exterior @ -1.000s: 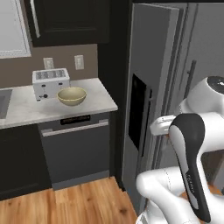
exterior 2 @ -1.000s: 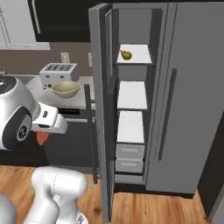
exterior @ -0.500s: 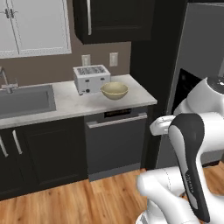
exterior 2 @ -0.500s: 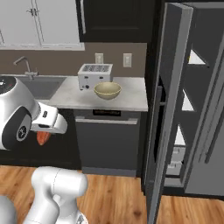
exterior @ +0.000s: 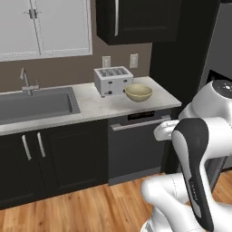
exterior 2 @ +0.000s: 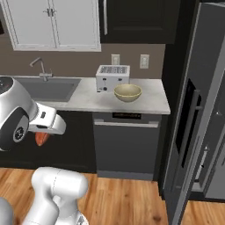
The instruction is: Take the sweet potato, orange, and garlic from the freezer and place them in the bowl on the counter.
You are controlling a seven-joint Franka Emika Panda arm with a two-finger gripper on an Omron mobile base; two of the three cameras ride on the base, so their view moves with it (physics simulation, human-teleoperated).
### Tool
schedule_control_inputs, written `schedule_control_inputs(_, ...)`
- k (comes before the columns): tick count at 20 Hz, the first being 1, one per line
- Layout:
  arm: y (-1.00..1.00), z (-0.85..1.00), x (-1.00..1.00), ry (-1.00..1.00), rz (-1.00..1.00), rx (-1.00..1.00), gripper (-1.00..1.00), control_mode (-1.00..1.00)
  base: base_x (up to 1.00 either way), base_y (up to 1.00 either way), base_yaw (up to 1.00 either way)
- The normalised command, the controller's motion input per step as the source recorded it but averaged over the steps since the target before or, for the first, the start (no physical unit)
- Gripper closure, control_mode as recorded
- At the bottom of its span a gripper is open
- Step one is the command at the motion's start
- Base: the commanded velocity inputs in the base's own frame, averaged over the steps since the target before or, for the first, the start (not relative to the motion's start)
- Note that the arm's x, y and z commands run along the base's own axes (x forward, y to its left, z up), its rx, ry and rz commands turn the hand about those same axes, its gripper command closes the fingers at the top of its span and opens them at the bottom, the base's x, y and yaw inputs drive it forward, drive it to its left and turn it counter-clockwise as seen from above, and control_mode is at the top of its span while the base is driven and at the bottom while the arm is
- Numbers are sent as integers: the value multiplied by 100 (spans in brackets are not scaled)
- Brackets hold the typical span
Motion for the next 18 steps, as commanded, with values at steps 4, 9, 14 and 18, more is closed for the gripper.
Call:
schedule_control_inputs(4,0,0,0,0,0,0,100,100,48,-21,0)
schedule_control_inputs(9,0,0,0,0,0,0,100,100,49,-34,3)
schedule_control_inputs(14,0,0,0,0,0,0,100,100,40,-25,3)
schedule_control_inputs(18,0,0,0,0,0,0,100,100,41,-13,4)
